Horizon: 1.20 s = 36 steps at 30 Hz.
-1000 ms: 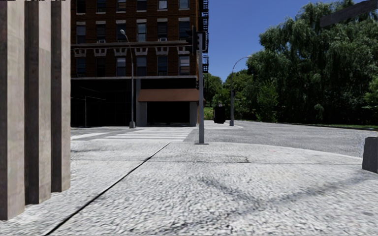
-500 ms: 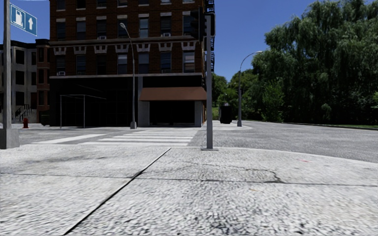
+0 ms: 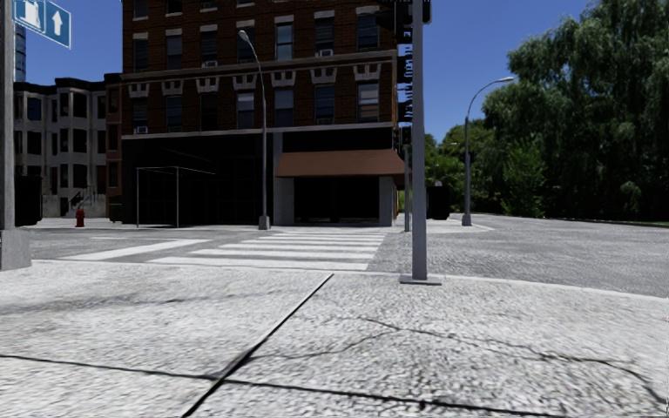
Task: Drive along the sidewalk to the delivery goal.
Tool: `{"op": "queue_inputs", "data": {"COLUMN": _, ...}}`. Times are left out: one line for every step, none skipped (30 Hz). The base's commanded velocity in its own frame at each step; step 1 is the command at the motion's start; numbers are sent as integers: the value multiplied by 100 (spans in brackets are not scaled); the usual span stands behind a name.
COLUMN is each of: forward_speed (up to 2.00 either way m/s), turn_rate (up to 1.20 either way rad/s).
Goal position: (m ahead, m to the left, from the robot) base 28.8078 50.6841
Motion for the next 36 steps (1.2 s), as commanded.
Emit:
{"op": "queue_inputs", "data": {"forward_speed": 200, "turn_rate": 39}}
{"op": "queue_inputs", "data": {"forward_speed": 200, "turn_rate": 39}}
{"op": "queue_inputs", "data": {"forward_speed": 200, "turn_rate": 39}}
{"op": "queue_inputs", "data": {"forward_speed": 200, "turn_rate": 39}}
{"op": "queue_inputs", "data": {"forward_speed": 200, "turn_rate": 39}}
{"op": "queue_inputs", "data": {"forward_speed": 200, "turn_rate": 39}}
{"op": "queue_inputs", "data": {"forward_speed": 200, "turn_rate": 39}}
{"op": "queue_inputs", "data": {"forward_speed": 200, "turn_rate": 35}}
{"op": "queue_inputs", "data": {"forward_speed": 200, "turn_rate": 35}}
{"op": "queue_inputs", "data": {"forward_speed": 200, "turn_rate": 18}}
{"op": "queue_inputs", "data": {"forward_speed": 200, "turn_rate": 0}}
{"op": "queue_inputs", "data": {"forward_speed": 200, "turn_rate": 0}}
{"op": "queue_inputs", "data": {"forward_speed": 200, "turn_rate": 0}}
{"op": "queue_inputs", "data": {"forward_speed": 200, "turn_rate": 0}}
{"op": "queue_inputs", "data": {"forward_speed": 200, "turn_rate": 0}}
{"op": "queue_inputs", "data": {"forward_speed": 200, "turn_rate": 0}}
{"op": "queue_inputs", "data": {"forward_speed": 200, "turn_rate": 0}}
{"op": "queue_inputs", "data": {"forward_speed": 200, "turn_rate": 0}}
{"op": "queue_inputs", "data": {"forward_speed": 200, "turn_rate": 0}}
{"op": "queue_inputs", "data": {"forward_speed": 200, "turn_rate": 0}}
{"op": "queue_inputs", "data": {"forward_speed": 200, "turn_rate": 0}}
{"op": "queue_inputs", "data": {"forward_speed": 200, "turn_rate": 0}}
{"op": "queue_inputs", "data": {"forward_speed": 200, "turn_rate": 0}}
{"op": "queue_inputs", "data": {"forward_speed": 200, "turn_rate": 0}}
{"op": "queue_inputs", "data": {"forward_speed": 200, "turn_rate": 0}}
{"op": "queue_inputs", "data": {"forward_speed": 200, "turn_rate": 0}}
{"op": "queue_inputs", "data": {"forward_speed": 200, "turn_rate": 0}}
{"op": "queue_inputs", "data": {"forward_speed": 200, "turn_rate": 0}}
{"op": "queue_inputs", "data": {"forward_speed": 200, "turn_rate": 0}}
{"op": "queue_inputs", "data": {"forward_speed": 200, "turn_rate": 0}}
{"op": "queue_inputs", "data": {"forward_speed": 200, "turn_rate": 0}}
{"op": "queue_inputs", "data": {"forward_speed": 200, "turn_rate": 0}}
{"op": "queue_inputs", "data": {"forward_speed": 200, "turn_rate": 0}}
{"op": "queue_inputs", "data": {"forward_speed": 200, "turn_rate": 0}}
{"op": "queue_inputs", "data": {"forward_speed": 200, "turn_rate": 0}}
{"op": "queue_inputs", "data": {"forward_speed": 200, "turn_rate": 0}}
